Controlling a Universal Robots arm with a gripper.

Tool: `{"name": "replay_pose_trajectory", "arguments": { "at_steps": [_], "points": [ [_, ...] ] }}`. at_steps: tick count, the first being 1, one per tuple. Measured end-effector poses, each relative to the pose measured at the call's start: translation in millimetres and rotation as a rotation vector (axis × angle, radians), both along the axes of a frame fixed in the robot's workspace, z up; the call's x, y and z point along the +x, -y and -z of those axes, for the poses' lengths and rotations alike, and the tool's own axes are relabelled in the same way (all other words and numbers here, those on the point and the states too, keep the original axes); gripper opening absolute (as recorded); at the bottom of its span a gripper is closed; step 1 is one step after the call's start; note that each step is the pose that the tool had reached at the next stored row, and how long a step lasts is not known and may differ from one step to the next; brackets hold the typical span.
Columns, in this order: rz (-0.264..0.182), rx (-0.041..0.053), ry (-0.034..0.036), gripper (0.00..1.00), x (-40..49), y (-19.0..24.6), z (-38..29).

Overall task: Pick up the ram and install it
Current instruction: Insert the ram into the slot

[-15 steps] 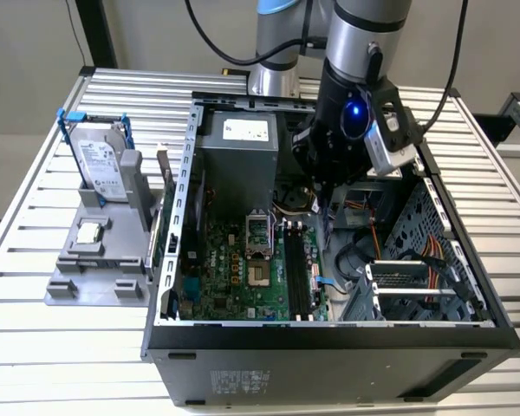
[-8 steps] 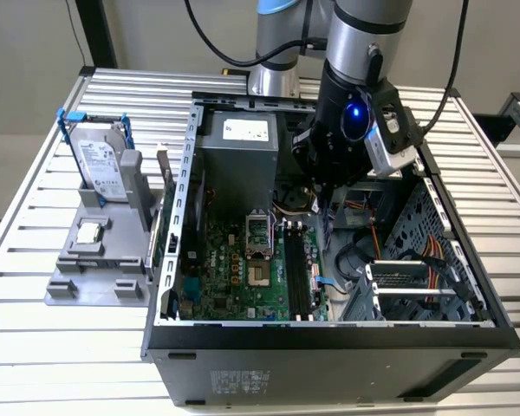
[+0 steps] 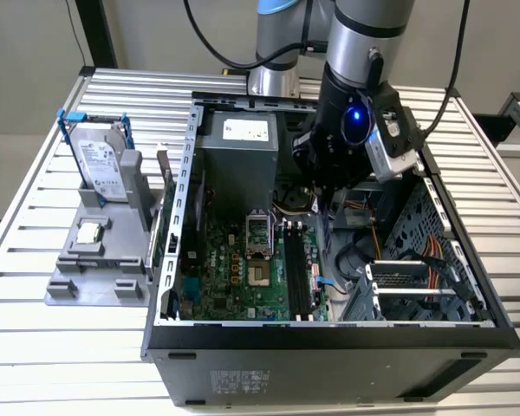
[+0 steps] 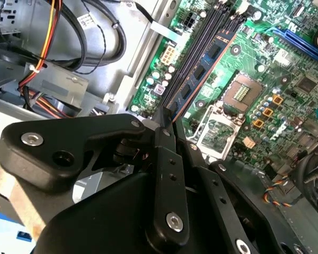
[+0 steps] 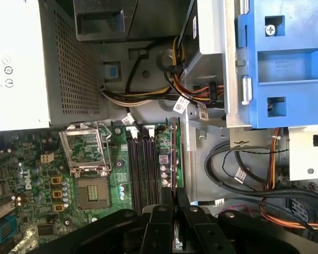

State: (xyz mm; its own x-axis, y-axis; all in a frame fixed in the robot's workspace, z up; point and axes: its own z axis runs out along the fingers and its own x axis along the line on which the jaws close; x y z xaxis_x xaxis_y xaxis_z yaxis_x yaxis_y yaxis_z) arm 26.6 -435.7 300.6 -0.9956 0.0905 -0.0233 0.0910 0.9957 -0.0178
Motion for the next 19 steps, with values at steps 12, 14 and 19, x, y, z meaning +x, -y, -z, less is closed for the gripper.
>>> {"name": "replay_pose_trajectory", "arguments": {
  "at_steps": [12,14,19],
  "points": [
    [-0.015,-0.0005,-0.0001,0.00,-3.3,5.1,3.3],
    [-0.017,-0.0009,-0.0001,0.00,-4.5,5.5,4.4],
    [-0.019,-0.0033,0.0000,0.00,-4.8,5.9,9.0]
  ]
}}
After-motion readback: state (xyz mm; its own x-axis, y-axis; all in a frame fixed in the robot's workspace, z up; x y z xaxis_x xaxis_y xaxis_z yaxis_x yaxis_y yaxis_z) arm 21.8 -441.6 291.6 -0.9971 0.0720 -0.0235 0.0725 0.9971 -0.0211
